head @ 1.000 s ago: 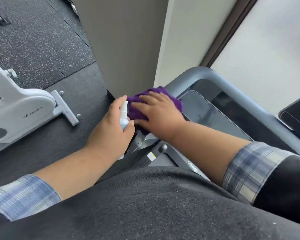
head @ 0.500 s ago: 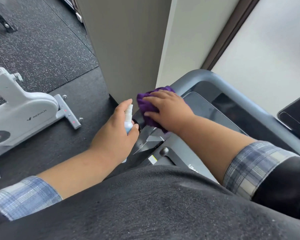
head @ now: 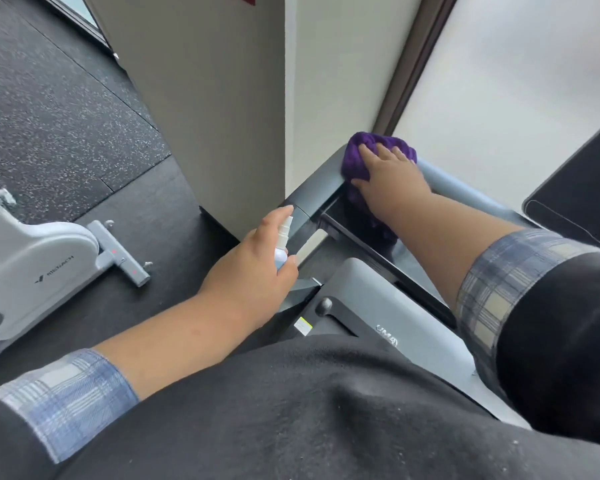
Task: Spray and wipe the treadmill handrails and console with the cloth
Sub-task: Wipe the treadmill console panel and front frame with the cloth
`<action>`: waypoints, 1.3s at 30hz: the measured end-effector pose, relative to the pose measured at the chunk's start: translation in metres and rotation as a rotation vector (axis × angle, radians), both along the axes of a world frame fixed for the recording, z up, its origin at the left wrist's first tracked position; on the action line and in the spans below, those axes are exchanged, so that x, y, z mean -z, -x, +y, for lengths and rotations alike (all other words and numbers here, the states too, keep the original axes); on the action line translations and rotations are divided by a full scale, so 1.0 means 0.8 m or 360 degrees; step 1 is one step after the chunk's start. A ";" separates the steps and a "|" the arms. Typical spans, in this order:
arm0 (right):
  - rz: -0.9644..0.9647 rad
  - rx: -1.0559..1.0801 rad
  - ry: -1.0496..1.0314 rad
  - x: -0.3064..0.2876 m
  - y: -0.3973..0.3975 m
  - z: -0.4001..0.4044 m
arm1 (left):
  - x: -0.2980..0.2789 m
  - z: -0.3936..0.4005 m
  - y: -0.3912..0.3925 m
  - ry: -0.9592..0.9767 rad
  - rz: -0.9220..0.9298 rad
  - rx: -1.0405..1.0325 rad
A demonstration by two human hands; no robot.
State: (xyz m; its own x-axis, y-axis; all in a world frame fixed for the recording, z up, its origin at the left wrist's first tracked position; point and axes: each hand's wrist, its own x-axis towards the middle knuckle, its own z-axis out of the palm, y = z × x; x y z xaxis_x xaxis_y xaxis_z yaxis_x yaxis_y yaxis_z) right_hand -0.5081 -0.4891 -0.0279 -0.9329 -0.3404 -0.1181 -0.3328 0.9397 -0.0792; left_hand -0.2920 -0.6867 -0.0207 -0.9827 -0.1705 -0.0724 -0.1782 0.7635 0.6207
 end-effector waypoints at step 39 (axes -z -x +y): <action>0.0069 0.0600 0.1188 -0.048 -0.241 0.274 | -0.063 0.263 0.068 -0.0017 -0.0018 0.0948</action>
State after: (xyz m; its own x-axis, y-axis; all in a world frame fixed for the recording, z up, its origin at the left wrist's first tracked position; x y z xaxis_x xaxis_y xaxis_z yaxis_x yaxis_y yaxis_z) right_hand -0.3151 -0.2700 0.0108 -0.9984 0.0206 0.0532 -0.0240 0.6943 -0.7193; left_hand -0.3462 -0.4762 0.0300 -0.9081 0.4106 -0.0822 0.2720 0.7277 0.6297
